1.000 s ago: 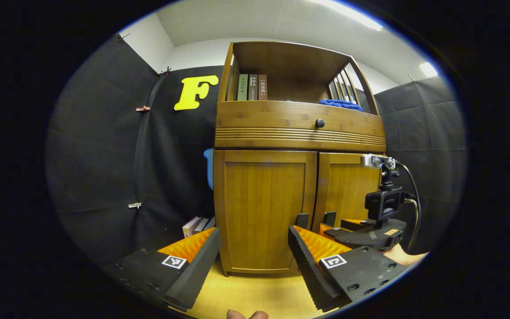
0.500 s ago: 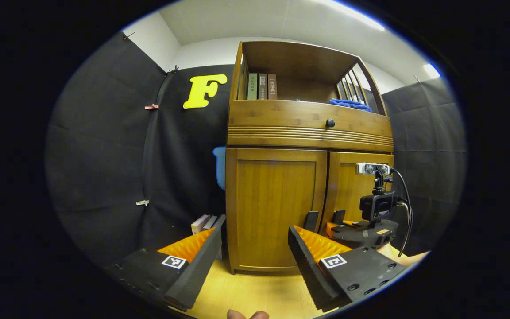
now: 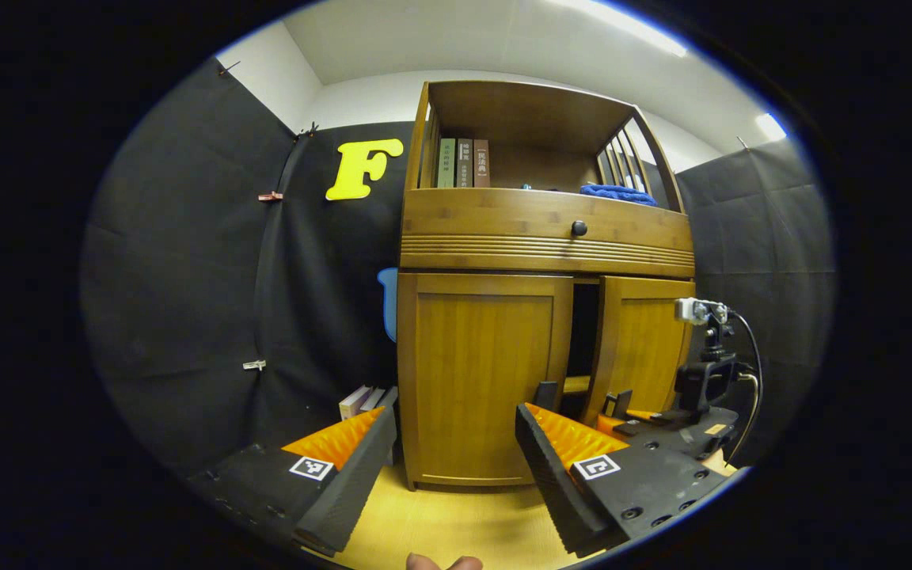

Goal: Open the right door of the double-door shoe cabinet with the right hand, and open the left door with the left hand.

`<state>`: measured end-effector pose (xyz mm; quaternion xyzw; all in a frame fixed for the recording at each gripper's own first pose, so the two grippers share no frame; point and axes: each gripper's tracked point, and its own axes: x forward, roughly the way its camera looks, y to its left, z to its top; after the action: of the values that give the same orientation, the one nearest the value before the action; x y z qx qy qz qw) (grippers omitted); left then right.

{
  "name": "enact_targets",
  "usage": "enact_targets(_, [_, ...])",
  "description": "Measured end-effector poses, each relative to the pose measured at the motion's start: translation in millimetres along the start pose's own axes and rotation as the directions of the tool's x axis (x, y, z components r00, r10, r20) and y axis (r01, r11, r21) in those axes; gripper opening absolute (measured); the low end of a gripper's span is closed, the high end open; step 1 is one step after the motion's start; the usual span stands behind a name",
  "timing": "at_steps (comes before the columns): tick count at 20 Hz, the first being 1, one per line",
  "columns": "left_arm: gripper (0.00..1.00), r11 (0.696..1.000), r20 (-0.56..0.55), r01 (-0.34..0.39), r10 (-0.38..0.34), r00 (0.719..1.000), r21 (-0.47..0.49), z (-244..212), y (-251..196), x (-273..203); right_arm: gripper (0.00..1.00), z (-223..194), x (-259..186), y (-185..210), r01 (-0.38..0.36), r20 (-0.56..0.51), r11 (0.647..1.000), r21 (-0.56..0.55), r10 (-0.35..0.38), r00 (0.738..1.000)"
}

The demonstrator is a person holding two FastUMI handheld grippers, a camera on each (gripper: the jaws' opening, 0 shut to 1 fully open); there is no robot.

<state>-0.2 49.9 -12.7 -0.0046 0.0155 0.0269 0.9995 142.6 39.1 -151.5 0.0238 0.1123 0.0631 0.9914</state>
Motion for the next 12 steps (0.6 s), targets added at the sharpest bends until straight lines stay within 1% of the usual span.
enact_targets(4, [0.94,1.0,0.0,0.024,-0.024,1.0,-0.002,2,-19,-4,0.29,-3,-33,-15,-0.025,0.009,0.999,-0.036,0.025,1.0])
enact_targets(6, [0.94,0.999,0.001,0.037,-0.037,0.999,0.003,2,-30,-5,0.29,-5,-51,-24,-0.028,0.006,0.999,-0.028,0.028,1.0])
enact_targets(9, [0.94,0.998,-0.003,0.055,-0.055,0.998,0.004,1,-44,-7,0.29,-6,-75,-41,-0.02,0.0,0.999,-0.029,0.02,1.0])
enact_targets(12, [0.94,0.997,-0.013,0.079,-0.079,0.997,0.003,-1,-59,-8,0.29,-8,-98,-61,0.003,-0.007,1.0,-0.023,-0.004,1.0])
